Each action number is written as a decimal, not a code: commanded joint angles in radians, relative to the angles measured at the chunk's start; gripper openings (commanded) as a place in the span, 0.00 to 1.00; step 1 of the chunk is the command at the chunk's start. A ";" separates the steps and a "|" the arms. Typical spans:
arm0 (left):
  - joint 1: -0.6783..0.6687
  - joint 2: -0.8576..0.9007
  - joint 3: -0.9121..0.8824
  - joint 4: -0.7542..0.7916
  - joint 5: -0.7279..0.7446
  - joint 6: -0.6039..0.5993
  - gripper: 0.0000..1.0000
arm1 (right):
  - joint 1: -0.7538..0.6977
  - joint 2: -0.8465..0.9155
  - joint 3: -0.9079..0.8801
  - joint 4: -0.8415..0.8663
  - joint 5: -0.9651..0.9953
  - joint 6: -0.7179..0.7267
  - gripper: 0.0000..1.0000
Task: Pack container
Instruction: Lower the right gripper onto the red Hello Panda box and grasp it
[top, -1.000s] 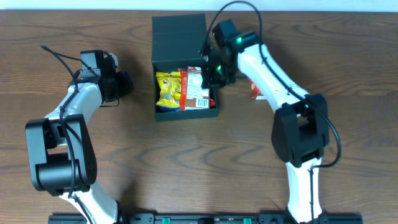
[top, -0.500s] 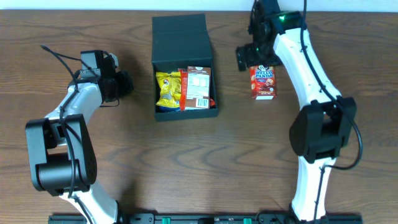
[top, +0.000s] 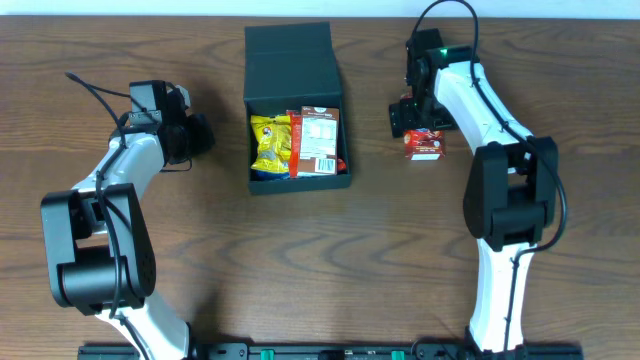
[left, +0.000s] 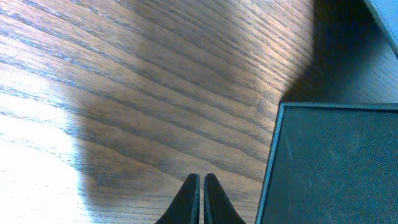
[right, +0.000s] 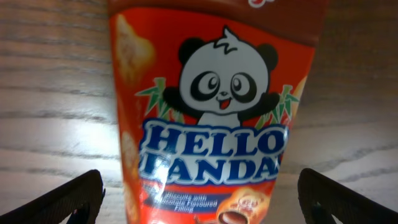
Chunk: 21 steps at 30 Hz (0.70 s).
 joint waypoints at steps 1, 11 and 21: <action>0.003 -0.022 0.025 -0.003 -0.002 0.014 0.06 | -0.033 0.013 -0.040 0.026 -0.027 0.018 0.99; 0.003 -0.022 0.025 -0.002 -0.003 0.014 0.06 | -0.067 0.030 -0.063 0.106 -0.201 0.016 0.99; 0.003 -0.022 0.025 -0.003 -0.003 0.014 0.06 | -0.064 0.051 -0.063 0.097 -0.204 0.016 0.86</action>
